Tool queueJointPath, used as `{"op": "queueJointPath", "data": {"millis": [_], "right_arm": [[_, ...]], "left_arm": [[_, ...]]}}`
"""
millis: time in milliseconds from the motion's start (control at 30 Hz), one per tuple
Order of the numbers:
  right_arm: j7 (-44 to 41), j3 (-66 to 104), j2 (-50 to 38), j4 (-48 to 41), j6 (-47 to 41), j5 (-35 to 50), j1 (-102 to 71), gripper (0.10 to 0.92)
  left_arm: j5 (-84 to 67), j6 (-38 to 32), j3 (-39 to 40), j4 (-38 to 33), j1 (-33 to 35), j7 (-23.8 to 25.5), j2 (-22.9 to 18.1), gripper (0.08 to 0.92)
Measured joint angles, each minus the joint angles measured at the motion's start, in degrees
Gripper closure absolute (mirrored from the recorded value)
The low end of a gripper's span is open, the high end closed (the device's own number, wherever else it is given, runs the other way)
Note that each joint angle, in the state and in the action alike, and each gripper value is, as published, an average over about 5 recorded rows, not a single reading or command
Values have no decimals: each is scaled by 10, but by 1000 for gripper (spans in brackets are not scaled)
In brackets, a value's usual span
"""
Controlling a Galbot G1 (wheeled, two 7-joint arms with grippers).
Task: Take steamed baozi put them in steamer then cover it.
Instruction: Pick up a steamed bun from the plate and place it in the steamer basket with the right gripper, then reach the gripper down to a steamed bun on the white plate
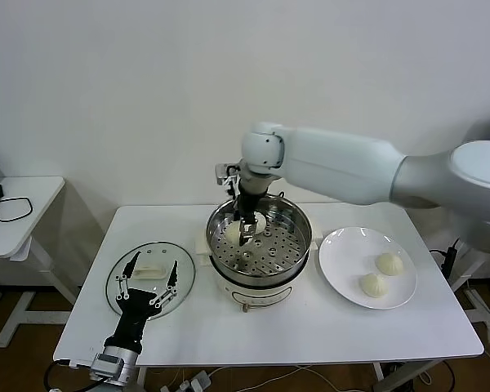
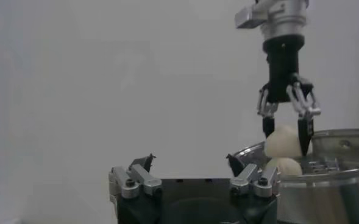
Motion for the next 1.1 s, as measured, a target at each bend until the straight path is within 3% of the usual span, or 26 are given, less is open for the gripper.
{"op": "queueJointPath", "data": {"millis": [233, 667, 867, 1100], "right_arm": [[-2, 5, 28, -34, 0, -21, -25, 325], [-5, 21, 28, -46, 7, -32, -39, 209], [-21, 26, -31, -4, 17, -20, 0, 203], [-62, 22, -164, 78, 49, -39, 49, 203]], "left_arm": [[-1, -3, -2, 3, 0, 1, -1, 177], [-1, -6, -8, 4, 3, 2, -4, 177], [-1, -6, -5, -2, 6, 1, -4, 177], [7, -9, 7, -8, 12, -2, -5, 177]]}}
